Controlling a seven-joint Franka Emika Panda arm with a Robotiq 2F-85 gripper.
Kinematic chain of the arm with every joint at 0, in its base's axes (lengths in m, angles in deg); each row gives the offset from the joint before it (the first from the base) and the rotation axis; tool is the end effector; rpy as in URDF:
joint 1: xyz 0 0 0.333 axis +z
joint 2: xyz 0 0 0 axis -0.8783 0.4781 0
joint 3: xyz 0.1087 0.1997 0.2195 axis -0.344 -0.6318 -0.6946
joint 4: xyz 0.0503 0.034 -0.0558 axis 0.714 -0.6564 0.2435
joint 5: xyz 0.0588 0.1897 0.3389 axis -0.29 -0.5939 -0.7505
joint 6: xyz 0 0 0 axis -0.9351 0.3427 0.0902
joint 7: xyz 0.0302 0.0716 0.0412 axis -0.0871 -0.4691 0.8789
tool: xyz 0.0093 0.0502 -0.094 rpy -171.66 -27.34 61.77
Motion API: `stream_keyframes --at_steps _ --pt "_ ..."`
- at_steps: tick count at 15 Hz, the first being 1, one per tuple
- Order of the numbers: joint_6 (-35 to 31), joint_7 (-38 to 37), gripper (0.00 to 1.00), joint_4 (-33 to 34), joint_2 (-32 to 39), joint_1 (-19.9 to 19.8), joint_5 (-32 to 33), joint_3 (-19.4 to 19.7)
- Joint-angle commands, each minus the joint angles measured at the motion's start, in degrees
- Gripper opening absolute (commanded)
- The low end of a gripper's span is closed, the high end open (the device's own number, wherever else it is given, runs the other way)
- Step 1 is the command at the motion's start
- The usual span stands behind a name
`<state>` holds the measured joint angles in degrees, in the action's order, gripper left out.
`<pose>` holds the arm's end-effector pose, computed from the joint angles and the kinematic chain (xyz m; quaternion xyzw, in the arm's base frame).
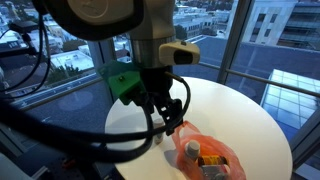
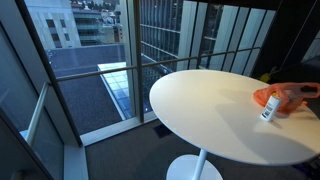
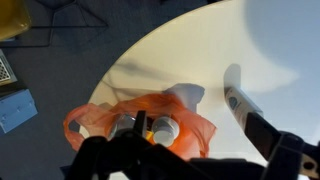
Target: Pick up the white medicine bottle from the orange plastic and put it on the table
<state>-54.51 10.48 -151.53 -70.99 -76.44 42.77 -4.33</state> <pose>0.3452 -0.2129 0.4134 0.9891 -0.1408 0.0017 0.0435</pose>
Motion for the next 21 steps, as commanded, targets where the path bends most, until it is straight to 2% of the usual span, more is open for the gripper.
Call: stream_keyframes --at_steps 1,7,12,21 --pt "2.7 -0.5 1.00 8.3 11.1 -0.4 -3.1 1.1" --pt "5.6 -0.4 1.00 17.6 23.8 -2.0 -6.8 3.3" --pt "7.4 -0.4 1.00 23.7 32.0 -3.2 -9.7 3.6" --pt "5.6 -0.9 1.00 28.4 39.1 -3.0 -12.4 1.7"
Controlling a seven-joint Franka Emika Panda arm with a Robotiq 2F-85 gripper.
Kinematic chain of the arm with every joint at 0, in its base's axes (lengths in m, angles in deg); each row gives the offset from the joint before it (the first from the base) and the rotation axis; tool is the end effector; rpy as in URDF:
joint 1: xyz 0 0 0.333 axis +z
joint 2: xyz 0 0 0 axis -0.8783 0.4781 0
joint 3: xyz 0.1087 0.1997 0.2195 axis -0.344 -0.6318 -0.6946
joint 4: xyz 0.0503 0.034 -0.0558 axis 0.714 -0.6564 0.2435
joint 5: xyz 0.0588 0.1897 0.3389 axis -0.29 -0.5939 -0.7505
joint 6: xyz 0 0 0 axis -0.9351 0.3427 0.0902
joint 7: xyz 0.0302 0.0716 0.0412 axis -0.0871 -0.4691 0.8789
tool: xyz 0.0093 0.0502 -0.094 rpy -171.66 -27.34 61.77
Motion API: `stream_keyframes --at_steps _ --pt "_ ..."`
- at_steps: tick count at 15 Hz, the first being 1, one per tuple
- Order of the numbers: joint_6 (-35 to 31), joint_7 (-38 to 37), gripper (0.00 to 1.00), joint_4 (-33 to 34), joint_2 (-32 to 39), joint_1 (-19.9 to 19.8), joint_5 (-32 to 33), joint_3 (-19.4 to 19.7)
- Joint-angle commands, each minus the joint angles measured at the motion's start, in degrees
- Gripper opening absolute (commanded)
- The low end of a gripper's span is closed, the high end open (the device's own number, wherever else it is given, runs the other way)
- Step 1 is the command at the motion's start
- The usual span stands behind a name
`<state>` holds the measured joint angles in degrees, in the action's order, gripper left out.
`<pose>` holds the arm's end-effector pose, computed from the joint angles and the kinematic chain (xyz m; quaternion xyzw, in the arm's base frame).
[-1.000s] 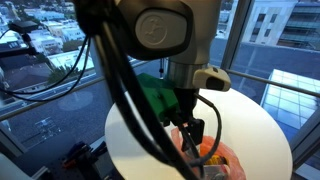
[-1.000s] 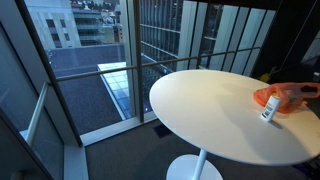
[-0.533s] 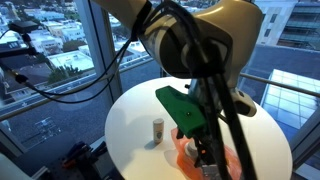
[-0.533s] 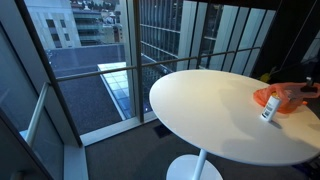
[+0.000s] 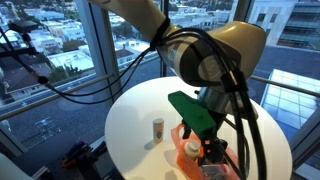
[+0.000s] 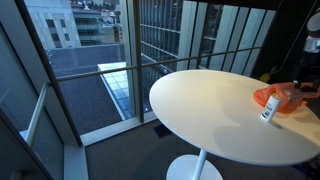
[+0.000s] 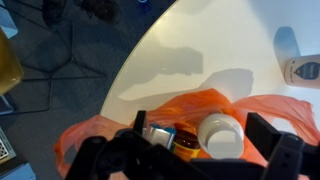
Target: Pick up the white medicine bottle from the orange plastic and put it on the table
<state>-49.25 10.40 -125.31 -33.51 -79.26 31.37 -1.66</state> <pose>0.4417 -0.3201 0.3034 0.9594 -0.2506 -0.1295 0.0016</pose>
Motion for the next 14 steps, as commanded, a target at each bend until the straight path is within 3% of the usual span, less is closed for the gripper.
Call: stream_keyframes --at_steps 1,14 --pt "-0.3 -0.8 1.00 2.0 1.8 -0.1 -1.1 -1.2" --pt "-11.1 -1.7 1.00 0.0 4.0 0.2 -7.2 -3.8"
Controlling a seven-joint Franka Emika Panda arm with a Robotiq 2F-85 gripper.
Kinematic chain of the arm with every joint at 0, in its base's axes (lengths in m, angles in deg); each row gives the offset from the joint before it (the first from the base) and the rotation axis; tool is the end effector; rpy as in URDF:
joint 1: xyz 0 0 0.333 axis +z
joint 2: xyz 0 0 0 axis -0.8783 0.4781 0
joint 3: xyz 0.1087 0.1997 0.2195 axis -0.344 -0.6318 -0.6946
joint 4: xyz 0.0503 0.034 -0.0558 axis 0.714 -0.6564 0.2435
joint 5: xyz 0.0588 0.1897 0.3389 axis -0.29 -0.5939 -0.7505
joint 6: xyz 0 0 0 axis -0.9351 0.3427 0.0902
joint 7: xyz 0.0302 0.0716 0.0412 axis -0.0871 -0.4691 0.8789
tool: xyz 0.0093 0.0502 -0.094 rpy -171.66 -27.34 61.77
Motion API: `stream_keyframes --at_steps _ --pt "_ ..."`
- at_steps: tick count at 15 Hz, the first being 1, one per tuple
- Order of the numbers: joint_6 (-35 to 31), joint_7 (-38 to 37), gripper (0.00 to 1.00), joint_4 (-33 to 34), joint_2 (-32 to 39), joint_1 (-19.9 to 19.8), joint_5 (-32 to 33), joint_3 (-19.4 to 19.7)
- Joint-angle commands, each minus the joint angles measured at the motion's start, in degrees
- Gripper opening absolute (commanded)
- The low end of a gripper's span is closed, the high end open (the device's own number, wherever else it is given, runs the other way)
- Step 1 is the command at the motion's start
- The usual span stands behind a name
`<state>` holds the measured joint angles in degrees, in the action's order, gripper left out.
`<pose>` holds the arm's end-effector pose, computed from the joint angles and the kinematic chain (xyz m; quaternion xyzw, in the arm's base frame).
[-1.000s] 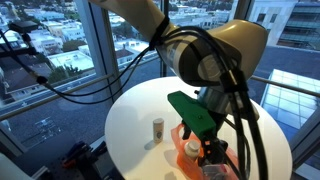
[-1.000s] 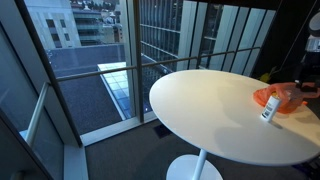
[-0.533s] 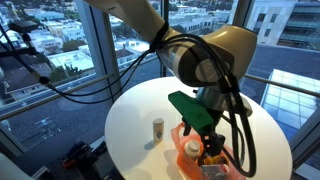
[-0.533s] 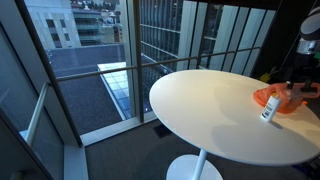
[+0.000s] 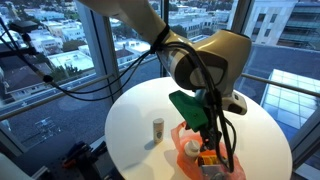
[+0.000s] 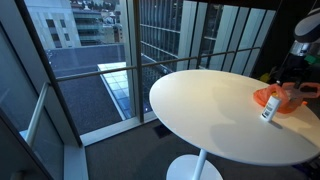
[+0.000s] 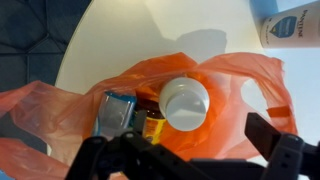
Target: Pick up the white medicine bottle from the orange plastic and put it on the table
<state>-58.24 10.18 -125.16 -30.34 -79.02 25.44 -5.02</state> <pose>0.4779 -0.2979 0.2829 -0.9650 0.2528 0.0677 0.0143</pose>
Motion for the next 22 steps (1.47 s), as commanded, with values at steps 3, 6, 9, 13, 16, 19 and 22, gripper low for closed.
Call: stream_keyframes --at_steps 3,6,9,13,16,19,22 --pt "-4.1 -2.7 1.00 -0.1 2.2 0.1 -0.8 -0.4" --pt "-5.6 -3.6 1.00 -0.2 3.3 0.3 -0.3 -0.3" --pt "-6.0 -4.0 0.66 -0.3 3.6 0.4 0.1 -0.2" --pt "-4.8 -5.2 0.32 -0.5 2.7 0.7 0.9 0.2" --pt "-3.7 -6.6 0.19 -0.6 0.1 0.9 1.5 0.6" --pt "-2.2 -8.2 0.19 -0.9 -3.1 1.2 2.5 1.2" --pt "-1.1 -10.7 0.19 -1.2 -6.5 1.8 4.4 1.3"
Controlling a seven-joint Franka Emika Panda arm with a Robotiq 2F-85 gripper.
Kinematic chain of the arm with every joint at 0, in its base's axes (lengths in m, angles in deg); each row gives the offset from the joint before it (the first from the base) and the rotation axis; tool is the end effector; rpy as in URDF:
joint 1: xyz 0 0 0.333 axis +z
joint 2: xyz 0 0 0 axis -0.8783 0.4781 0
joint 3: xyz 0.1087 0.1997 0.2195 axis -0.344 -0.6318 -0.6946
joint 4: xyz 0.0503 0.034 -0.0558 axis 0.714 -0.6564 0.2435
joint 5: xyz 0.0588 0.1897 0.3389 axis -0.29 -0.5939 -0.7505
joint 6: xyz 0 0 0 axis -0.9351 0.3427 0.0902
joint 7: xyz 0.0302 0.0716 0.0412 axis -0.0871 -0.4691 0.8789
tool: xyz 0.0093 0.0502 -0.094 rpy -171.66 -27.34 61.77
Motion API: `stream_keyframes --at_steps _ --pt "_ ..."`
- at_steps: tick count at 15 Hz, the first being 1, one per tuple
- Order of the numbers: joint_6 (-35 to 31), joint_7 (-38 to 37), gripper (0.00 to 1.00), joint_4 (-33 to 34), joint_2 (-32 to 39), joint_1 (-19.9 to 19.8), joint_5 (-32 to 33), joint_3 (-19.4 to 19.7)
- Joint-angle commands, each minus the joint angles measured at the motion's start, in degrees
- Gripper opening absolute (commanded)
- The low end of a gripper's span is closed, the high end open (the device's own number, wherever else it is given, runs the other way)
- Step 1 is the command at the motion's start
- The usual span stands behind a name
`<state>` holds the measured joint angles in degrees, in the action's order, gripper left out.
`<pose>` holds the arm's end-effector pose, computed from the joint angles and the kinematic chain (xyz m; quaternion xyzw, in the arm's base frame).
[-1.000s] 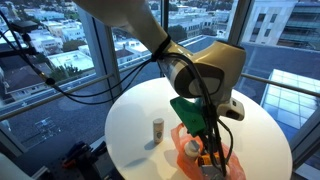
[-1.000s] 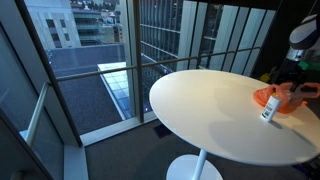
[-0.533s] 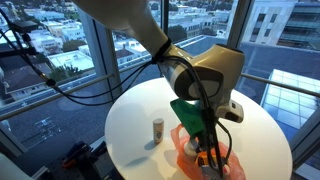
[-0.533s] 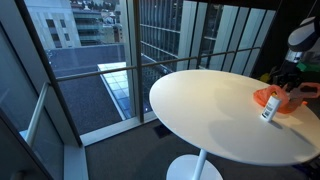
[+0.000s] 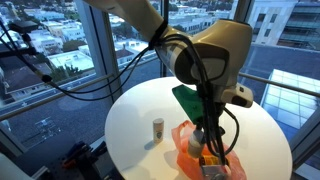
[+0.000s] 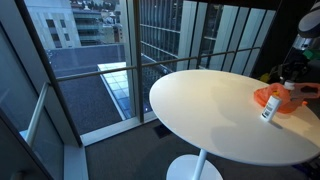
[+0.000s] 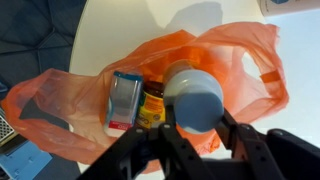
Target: Pick up the white medicine bottle from the orange plastic and put it on the table
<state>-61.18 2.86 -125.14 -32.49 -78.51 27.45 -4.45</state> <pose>0.4835 -0.3029 0.3080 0.9523 -0.3035 -0.0287 0.0108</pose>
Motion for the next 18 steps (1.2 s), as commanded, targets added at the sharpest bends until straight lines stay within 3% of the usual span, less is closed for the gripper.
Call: stream_keyframes --at_steps 1,10,18 --pt "2.0 -4.2 0.19 -1.3 -5.4 1.5 3.1 0.6" --pt "4.1 -10.8 0.19 -2.6 -15.3 5.5 7.0 -2.0" --pt "7.6 -9.6 0.19 -8.5 -21.2 8.7 6.6 -7.3"
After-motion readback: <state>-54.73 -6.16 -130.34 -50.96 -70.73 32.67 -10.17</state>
